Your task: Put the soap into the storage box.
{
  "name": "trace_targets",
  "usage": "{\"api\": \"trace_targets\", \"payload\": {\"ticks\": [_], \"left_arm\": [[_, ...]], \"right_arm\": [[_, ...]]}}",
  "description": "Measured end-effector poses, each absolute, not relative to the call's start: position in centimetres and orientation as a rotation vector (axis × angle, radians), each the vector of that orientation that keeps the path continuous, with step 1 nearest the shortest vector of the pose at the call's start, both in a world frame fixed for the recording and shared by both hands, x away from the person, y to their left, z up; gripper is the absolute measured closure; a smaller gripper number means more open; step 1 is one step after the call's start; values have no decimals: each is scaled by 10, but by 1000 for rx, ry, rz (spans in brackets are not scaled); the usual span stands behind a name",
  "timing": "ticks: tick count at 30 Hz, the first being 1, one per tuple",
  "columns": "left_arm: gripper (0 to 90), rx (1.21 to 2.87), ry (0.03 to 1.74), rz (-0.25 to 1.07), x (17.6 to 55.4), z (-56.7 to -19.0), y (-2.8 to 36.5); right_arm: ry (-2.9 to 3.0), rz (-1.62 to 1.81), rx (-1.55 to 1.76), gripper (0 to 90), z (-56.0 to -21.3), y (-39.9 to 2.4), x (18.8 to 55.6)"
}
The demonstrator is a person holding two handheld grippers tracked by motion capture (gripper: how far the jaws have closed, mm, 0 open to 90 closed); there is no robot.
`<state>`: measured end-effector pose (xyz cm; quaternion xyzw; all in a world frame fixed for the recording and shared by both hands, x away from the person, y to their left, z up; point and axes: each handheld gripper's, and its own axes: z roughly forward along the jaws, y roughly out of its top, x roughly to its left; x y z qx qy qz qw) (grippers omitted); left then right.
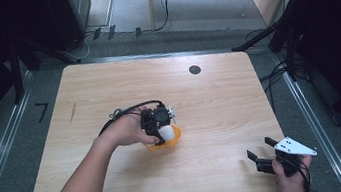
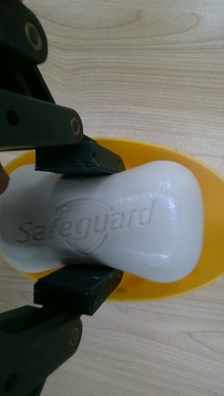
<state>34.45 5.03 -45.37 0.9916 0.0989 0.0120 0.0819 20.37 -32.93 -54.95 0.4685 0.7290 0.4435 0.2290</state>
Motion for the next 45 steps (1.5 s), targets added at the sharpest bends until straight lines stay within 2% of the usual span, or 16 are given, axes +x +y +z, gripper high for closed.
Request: {"api": "trace_targets", "payload": {"ticks": [21, 27, 45], "left_arm": [[495, 2984, 307, 60, 343, -457, 50], [449, 2941, 328, 46, 343, -450, 55], [460, 2867, 421, 87, 336, -424, 95]], "right_arm": [[2007, 1223, 1288, 144, -549, -330, 204], [2004, 1226, 1287, 144, -550, -330, 204], [2007, 1217, 1292, 144, -549, -329, 204]]}}
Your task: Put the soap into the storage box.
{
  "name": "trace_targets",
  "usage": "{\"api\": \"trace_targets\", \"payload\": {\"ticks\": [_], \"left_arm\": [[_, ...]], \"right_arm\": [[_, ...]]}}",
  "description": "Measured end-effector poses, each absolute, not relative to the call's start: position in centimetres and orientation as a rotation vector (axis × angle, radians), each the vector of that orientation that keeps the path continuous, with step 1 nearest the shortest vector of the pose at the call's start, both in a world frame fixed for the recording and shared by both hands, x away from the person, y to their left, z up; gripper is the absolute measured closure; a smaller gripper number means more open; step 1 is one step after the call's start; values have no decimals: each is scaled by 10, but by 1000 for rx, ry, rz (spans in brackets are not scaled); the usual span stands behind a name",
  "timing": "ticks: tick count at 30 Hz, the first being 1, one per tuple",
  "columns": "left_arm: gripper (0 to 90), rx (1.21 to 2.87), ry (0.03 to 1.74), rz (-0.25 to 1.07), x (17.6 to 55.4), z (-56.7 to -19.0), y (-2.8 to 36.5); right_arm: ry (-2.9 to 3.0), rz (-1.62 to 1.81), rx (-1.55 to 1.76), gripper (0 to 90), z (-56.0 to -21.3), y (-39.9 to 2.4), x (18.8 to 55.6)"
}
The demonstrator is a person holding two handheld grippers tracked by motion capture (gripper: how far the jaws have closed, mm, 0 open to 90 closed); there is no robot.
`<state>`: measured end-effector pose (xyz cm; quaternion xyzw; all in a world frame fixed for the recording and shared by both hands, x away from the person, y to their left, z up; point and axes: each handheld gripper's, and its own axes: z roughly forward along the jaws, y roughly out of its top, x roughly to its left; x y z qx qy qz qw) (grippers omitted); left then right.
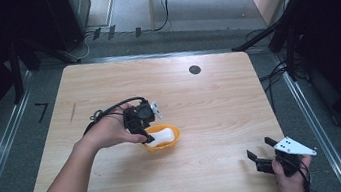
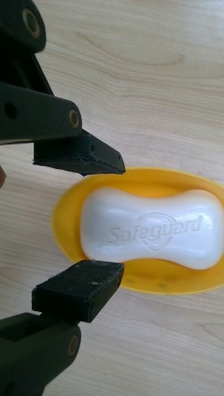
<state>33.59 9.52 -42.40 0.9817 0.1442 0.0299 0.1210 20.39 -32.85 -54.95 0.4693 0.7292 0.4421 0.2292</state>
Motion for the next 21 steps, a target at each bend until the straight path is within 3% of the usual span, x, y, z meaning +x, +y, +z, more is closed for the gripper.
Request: {"api": "trace_targets", "payload": {"ticks": [21], "left_arm": [[472, 2799, 613, 140, 329, -420, 165]], "right_arm": [[2008, 1207, 1291, 144, -550, -328, 204]]}}
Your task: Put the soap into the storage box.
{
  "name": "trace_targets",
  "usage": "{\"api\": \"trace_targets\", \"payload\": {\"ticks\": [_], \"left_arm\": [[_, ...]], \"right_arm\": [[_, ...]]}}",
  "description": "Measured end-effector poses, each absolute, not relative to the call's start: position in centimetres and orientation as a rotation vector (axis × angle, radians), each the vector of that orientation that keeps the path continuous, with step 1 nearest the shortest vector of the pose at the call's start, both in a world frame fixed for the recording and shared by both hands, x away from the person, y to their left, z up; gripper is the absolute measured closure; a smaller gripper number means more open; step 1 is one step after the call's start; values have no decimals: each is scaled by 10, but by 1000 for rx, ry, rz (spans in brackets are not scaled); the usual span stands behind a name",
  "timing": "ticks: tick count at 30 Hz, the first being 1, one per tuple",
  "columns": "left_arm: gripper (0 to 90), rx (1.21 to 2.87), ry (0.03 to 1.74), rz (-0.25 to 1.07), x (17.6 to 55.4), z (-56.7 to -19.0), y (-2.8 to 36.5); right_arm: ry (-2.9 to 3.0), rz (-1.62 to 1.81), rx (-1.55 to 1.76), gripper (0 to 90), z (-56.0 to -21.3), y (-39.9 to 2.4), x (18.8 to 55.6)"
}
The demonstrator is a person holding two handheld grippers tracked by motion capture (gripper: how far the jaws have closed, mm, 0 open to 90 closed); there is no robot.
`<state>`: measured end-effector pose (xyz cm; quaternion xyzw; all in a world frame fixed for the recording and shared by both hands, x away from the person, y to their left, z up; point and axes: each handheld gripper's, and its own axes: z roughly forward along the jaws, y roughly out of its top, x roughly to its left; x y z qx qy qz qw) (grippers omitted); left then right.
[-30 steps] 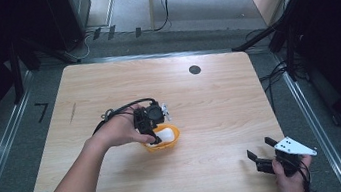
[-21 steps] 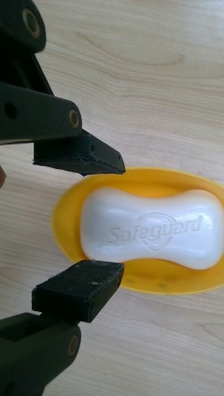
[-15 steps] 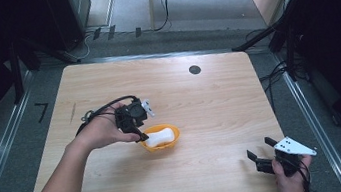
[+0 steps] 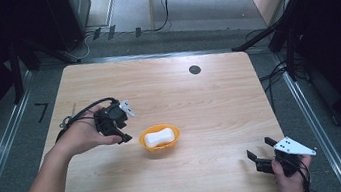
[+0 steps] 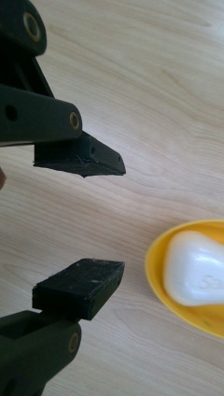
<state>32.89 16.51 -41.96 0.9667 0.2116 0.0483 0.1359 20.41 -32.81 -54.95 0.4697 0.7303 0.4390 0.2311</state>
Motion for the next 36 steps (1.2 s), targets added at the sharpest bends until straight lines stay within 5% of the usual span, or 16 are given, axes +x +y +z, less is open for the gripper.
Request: {"api": "trace_targets", "payload": {"ticks": [17, 26, 36], "left_arm": [[426, 2724, 807, 231, 297, -439, 216], [150, 2617, 969, 313, 269, -457, 241], [18, 2384, 1113, 414, 237, -477, 260]], "right_arm": [[2009, 1203, 1290, 144, -550, -328, 204], [2008, 1198, 1292, 144, -550, -327, 204], [2009, 1190, 1295, 144, -550, -327, 205]]}}
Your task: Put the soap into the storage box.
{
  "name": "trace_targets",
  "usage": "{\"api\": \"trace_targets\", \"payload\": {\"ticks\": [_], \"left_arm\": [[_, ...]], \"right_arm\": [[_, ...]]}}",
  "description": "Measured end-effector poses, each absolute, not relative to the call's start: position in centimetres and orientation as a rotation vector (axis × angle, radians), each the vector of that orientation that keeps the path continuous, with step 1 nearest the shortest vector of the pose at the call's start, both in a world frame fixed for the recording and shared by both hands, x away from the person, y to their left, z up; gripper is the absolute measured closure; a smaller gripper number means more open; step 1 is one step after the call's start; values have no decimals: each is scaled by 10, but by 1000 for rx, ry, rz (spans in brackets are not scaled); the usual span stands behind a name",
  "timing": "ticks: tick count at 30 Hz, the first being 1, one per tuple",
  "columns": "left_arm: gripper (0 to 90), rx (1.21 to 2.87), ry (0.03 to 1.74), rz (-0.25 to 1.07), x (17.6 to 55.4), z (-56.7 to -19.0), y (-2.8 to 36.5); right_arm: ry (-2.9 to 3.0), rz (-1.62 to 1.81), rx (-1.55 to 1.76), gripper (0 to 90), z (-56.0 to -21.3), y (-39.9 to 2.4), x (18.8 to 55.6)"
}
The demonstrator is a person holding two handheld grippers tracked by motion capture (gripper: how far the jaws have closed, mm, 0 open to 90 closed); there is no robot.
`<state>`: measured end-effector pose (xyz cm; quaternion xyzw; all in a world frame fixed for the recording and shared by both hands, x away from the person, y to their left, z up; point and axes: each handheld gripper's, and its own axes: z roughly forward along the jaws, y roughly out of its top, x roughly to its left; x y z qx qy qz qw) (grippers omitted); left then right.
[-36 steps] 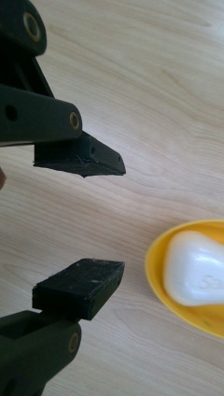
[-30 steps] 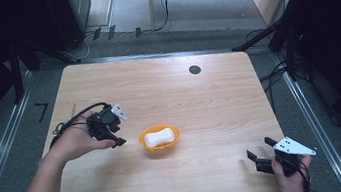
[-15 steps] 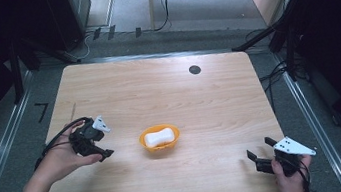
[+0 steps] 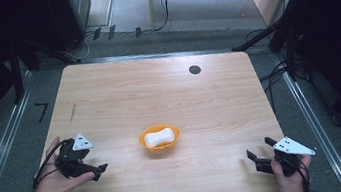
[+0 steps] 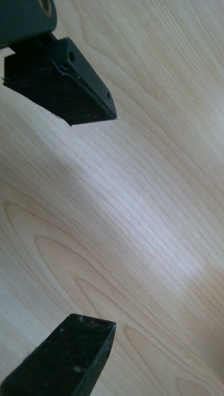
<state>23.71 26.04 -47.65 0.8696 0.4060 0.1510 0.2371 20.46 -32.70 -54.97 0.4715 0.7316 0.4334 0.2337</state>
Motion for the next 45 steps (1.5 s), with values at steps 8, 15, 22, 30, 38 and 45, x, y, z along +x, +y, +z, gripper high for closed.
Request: {"api": "trace_targets", "payload": {"ticks": [8, 15, 22, 30, 38, 45], "left_arm": [[11, 2203, 1207, 509, 217, -489, 278], [11, 2054, 1237, 585, 201, -496, 296], [10, 1929, 1236, 643, 185, -502, 314], [10, 1801, 1240, 705, 174, -506, 330], [0, 1663, 1276, 745, 170, -515, 346], [0, 1641, 1319, 775, 174, -520, 346]], "right_arm": [[2007, 1186, 1295, 144, -550, -327, 205], [2009, 1171, 1294, 144, -550, -326, 204], [2009, 1161, 1294, 144, -550, -325, 205], [2009, 1146, 1297, 143, -550, -324, 205], [2010, 1132, 1296, 143, -550, -323, 205], [2011, 1103, 1293, 142, -550, -321, 205]]}}
